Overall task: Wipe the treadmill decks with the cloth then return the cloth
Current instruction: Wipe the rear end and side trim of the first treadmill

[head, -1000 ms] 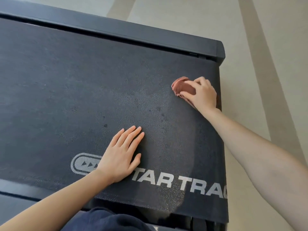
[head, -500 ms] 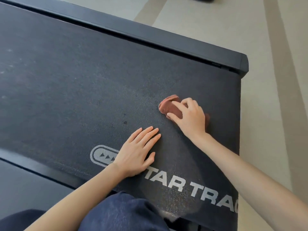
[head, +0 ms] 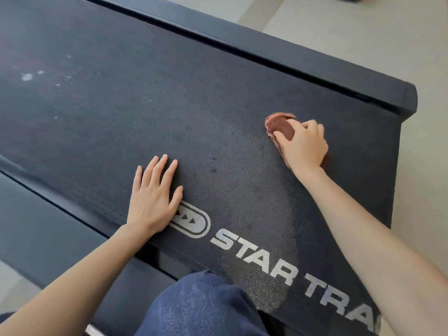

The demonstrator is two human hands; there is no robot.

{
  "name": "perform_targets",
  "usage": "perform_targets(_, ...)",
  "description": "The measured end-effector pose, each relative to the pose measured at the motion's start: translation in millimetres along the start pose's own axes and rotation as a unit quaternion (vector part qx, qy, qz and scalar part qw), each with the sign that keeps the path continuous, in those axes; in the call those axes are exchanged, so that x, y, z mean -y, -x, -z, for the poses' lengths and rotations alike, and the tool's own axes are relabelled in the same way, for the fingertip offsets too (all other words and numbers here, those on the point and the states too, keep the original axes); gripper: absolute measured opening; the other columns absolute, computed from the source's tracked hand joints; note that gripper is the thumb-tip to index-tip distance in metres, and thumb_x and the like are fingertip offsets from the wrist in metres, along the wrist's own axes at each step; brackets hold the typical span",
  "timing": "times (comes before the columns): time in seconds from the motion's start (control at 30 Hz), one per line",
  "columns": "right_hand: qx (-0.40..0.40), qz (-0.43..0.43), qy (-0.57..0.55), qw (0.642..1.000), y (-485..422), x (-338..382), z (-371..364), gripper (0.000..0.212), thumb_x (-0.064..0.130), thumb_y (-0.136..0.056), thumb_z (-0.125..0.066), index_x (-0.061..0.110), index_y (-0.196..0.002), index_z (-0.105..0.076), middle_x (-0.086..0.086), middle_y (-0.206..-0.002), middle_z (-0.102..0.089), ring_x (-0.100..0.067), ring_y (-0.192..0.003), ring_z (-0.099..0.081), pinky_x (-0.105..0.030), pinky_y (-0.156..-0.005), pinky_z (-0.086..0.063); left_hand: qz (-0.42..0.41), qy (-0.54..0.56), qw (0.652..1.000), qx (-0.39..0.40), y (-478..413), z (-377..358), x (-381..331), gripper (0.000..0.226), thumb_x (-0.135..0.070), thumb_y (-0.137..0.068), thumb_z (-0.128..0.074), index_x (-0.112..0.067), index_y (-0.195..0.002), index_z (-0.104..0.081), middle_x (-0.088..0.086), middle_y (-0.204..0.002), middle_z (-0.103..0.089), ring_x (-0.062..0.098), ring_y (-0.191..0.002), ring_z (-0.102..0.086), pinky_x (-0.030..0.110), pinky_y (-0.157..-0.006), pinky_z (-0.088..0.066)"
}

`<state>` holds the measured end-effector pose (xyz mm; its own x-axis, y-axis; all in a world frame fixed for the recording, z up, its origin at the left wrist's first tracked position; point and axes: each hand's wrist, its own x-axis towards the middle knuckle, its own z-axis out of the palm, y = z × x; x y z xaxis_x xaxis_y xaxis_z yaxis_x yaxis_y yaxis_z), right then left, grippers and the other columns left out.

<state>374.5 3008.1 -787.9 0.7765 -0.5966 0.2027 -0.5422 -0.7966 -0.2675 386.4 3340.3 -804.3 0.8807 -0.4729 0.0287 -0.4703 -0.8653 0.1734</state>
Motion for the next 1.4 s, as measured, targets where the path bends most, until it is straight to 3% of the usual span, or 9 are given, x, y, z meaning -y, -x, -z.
perform_targets(0.07,-0.005,0.019,0.001,1.0,16.2,15.5,-0.9,0.045,0.051,-0.085,-0.057,0.024,-0.121,-0.06,-0.008,-0.109,-0.053,-0.028,-0.105,-0.045,-0.038,-0.074,-0.042,-0.001,-0.004,1.0,-0.001,-1.0,-1.1,0.2,0.066,-0.048,-0.088,-0.022,-0.015,-0.144,-0.033,0.009,-0.152,-0.029,0.026,-0.142,-0.018,0.048,-0.116,-0.009)
perform_targets(0.17,0.007,0.166,-0.034,0.985,67.0,40.0,4.8,0.045,0.049,-0.081,-0.064,0.021,-0.116,-0.063,-0.008,-0.102,-0.057,-0.028,-0.094,-0.051,-0.036,-0.068,-0.045,0.001,-0.01,1.0,0.001,-1.2,-0.5,1.6,0.066,-0.048,-0.088,-0.021,-0.015,-0.145,-0.032,0.009,-0.152,-0.029,0.026,-0.142,-0.018,0.047,-0.117,-0.008)
perform_targets(0.3,0.015,0.371,-0.077,0.926,142.8,48.7,12.0,0.041,0.049,-0.079,-0.062,0.021,-0.11,-0.066,-0.004,-0.094,-0.06,-0.024,-0.081,-0.055,-0.035,-0.063,-0.046,0.0,-0.025,1.0,0.015,-2.2,0.7,0.6,0.068,-0.049,-0.088,-0.02,-0.015,-0.145,-0.032,0.009,-0.152,-0.028,0.027,-0.142,-0.018,0.048,-0.116,-0.01)
perform_targets(0.4,0.016,0.447,-0.063,0.892,143.9,26.1,16.4,0.039,0.05,-0.081,-0.063,0.024,-0.11,-0.066,-0.001,-0.095,-0.062,-0.022,-0.08,-0.057,-0.034,-0.062,-0.045,-0.004,-0.03,0.999,0.017,-1.9,0.2,1.9,0.068,-0.049,-0.087,-0.018,-0.014,-0.145,-0.031,0.01,-0.152,-0.027,0.027,-0.142,-0.018,0.048,-0.116,-0.01)
perform_targets(0.5,0.002,0.387,-0.015,0.922,101.2,12.6,15.5,0.039,0.047,-0.08,-0.067,0.022,-0.109,-0.068,-0.003,-0.095,-0.064,-0.025,-0.08,-0.059,-0.034,-0.062,-0.045,-0.011,-0.029,0.999,0.015,-1.3,-0.6,2.8,0.069,-0.049,-0.087,-0.018,-0.013,-0.145,-0.031,0.011,-0.152,-0.027,0.028,-0.142,-0.017,0.048,-0.116,-0.009)
perform_targets(0.7,-0.016,0.13,0.016,0.991,64.3,35.6,3.0,0.042,0.049,-0.085,-0.06,0.023,-0.118,-0.062,-0.006,-0.106,-0.057,-0.028,-0.096,-0.051,-0.038,-0.075,-0.042,-0.019,-0.008,1.0,0.012,-1.5,-0.6,3.5,0.073,-0.052,-0.084,-0.017,-0.014,-0.145,-0.031,0.011,-0.153,-0.026,0.027,-0.143,-0.015,0.048,-0.116,-0.006)
perform_targets(0.97,0.023,0.343,-0.059,0.937,208.9,12.8,42.2,0.04,0.047,-0.082,-0.063,0.02,-0.112,-0.067,-0.003,-0.099,-0.063,-0.02,-0.081,-0.054,-0.032,-0.067,-0.045,-0.047,-0.019,0.998,0.023,-3.2,-8.3,8.6,0.074,-0.053,-0.086,-0.016,-0.01,-0.145,-0.027,0.017,-0.153,-0.022,0.031,-0.143,-0.01,0.053,-0.115,-0.006)
perform_targets(1.17,0.06,0.371,-0.015,0.926,230.1,-40.2,65.0,0.039,0.05,-0.084,-0.06,0.024,-0.113,-0.066,-0.003,-0.097,-0.065,-0.019,-0.078,-0.055,-0.029,-0.064,-0.045,-0.089,-0.023,0.995,0.044,-0.2,-3.7,13.4,0.076,-0.052,-0.087,-0.015,-0.004,-0.144,-0.03,0.023,-0.151,-0.023,0.038,-0.142,-0.013,0.059,-0.112,-0.008)
perform_targets(1.4,0.004,0.374,-0.026,0.927,195.6,58.0,26.4,0.038,0.048,-0.082,-0.063,0.021,-0.108,-0.071,-0.006,-0.093,-0.064,-0.021,-0.077,-0.058,-0.03,-0.064,-0.045,-0.215,-0.047,0.974,0.055,-17.4,7.7,43.5,0.083,-0.063,-0.089,-0.004,-0.007,-0.14,-0.041,0.021,-0.146,-0.036,0.039,-0.137,-0.028,0.059,-0.111,-0.019)
